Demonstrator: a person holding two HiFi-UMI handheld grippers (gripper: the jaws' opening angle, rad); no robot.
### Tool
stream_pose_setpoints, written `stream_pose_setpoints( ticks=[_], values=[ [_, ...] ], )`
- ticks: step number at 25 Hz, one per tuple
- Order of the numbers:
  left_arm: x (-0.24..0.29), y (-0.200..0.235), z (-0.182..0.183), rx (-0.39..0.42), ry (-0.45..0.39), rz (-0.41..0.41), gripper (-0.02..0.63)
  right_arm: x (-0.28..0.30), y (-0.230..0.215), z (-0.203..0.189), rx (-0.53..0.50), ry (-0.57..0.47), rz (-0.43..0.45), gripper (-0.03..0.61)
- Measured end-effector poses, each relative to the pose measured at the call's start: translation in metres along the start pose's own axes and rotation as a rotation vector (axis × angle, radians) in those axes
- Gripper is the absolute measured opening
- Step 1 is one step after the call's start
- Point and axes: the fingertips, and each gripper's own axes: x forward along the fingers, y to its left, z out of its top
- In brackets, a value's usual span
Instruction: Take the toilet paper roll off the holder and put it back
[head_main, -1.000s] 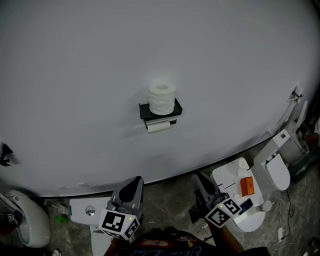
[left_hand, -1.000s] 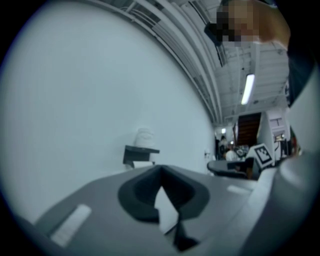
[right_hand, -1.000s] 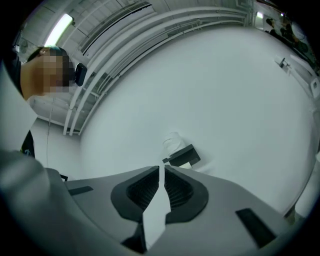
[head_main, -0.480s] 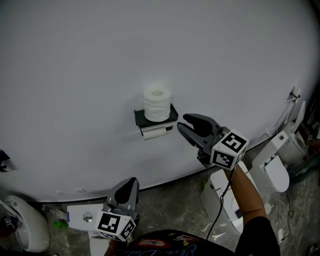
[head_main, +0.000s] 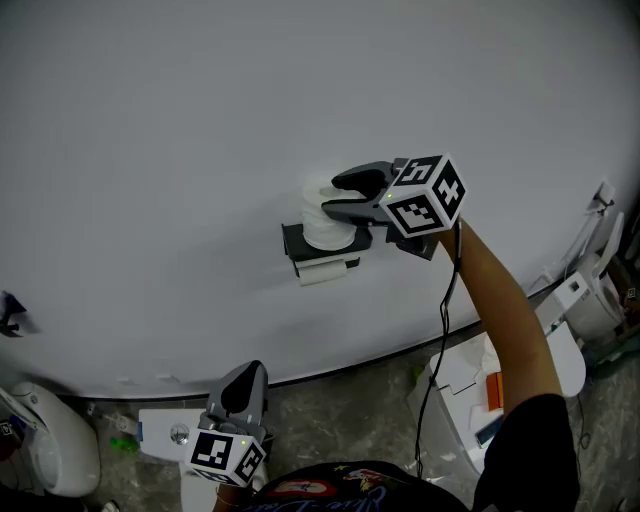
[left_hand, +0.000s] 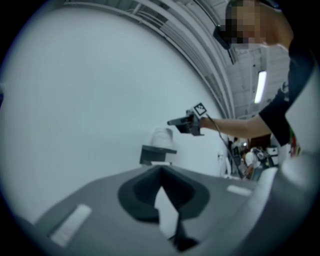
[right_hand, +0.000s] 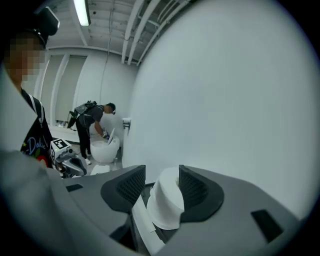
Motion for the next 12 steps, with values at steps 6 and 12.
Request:
stream_pose_setpoints(
  ticks=[6,12],
  values=[
    [-0.008,0.018,0.001,-0.01,-0.004,0.056,-0.002,0.031,0.0,-0.028,-0.151,0.298,0.058,0.192],
    [-0.01,0.03,-0.001,-0.026,-0.007,0.082,-0.002,0.042,-0.003,-0.04,-0.145,0.407,0.12,0.192]
  ],
)
